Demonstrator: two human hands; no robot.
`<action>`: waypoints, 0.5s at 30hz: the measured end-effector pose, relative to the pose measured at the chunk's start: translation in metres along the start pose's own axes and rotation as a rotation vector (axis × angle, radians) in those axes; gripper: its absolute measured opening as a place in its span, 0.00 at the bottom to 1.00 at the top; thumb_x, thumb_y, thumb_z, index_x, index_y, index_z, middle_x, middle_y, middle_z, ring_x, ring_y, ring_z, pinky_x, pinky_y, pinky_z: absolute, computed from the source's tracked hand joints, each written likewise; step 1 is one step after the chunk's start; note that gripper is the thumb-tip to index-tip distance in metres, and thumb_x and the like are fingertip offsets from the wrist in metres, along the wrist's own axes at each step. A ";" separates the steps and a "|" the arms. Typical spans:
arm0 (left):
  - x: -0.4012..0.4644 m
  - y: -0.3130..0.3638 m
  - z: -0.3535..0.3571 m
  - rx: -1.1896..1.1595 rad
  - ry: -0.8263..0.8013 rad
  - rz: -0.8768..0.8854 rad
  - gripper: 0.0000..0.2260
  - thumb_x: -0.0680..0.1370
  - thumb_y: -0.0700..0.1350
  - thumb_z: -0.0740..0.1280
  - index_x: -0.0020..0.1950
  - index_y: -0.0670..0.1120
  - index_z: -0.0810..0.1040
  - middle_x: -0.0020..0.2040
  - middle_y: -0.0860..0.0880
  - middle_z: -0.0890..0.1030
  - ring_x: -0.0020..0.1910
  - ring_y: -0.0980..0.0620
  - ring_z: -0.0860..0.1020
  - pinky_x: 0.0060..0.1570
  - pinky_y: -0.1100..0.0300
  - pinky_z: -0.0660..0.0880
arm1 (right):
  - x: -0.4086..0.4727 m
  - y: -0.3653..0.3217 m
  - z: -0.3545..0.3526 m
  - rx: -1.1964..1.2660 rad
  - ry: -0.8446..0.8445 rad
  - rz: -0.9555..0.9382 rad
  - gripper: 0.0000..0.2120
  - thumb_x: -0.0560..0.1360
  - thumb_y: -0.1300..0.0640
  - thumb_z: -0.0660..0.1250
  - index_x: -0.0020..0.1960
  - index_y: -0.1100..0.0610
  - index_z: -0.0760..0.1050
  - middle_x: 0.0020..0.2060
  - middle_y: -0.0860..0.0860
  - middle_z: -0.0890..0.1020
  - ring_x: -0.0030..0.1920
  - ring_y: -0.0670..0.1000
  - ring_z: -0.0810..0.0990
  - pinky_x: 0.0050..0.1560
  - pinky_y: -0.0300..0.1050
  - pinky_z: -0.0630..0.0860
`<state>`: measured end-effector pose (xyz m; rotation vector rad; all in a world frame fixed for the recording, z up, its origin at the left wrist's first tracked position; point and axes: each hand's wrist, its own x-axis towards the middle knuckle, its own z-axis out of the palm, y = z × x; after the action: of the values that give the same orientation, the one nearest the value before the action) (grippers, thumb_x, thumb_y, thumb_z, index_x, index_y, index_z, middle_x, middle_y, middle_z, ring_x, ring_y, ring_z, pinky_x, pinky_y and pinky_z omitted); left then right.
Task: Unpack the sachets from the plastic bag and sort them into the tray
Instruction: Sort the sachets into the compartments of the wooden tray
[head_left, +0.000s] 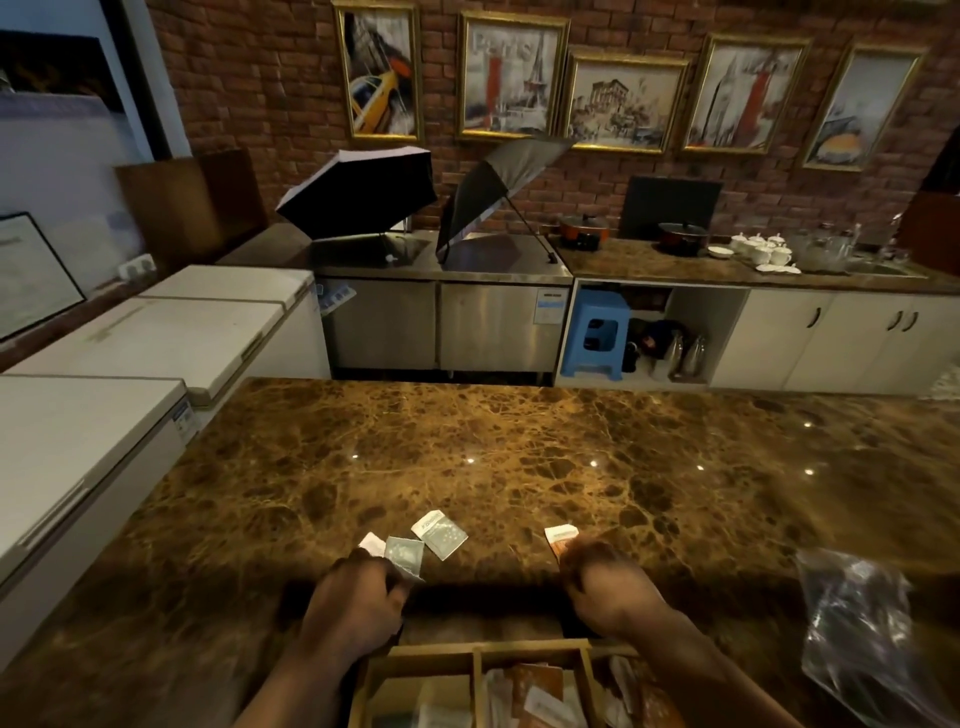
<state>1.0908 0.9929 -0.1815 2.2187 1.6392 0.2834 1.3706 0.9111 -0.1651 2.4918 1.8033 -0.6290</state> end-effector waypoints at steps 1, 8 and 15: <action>-0.001 0.000 0.001 -0.011 -0.002 0.002 0.13 0.76 0.58 0.66 0.55 0.55 0.84 0.56 0.54 0.84 0.54 0.52 0.81 0.52 0.58 0.77 | -0.001 0.001 0.000 0.005 -0.005 0.018 0.21 0.83 0.50 0.62 0.75 0.53 0.69 0.72 0.54 0.75 0.71 0.53 0.74 0.71 0.48 0.71; -0.007 0.006 0.006 -0.019 -0.039 0.003 0.13 0.77 0.60 0.62 0.55 0.59 0.82 0.55 0.54 0.84 0.54 0.51 0.80 0.55 0.55 0.77 | -0.006 0.001 0.004 -0.026 -0.090 -0.067 0.21 0.83 0.42 0.57 0.74 0.46 0.71 0.73 0.52 0.71 0.72 0.54 0.71 0.72 0.51 0.69; -0.016 0.005 0.010 -0.068 -0.014 -0.071 0.12 0.79 0.54 0.63 0.58 0.56 0.82 0.59 0.53 0.83 0.59 0.48 0.79 0.58 0.52 0.76 | -0.012 -0.005 0.008 -0.029 -0.070 -0.021 0.21 0.82 0.42 0.60 0.70 0.51 0.72 0.66 0.54 0.78 0.65 0.56 0.77 0.66 0.52 0.74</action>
<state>1.0939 0.9750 -0.1882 2.1033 1.6719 0.2996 1.3610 0.9002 -0.1675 2.4034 1.8035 -0.6766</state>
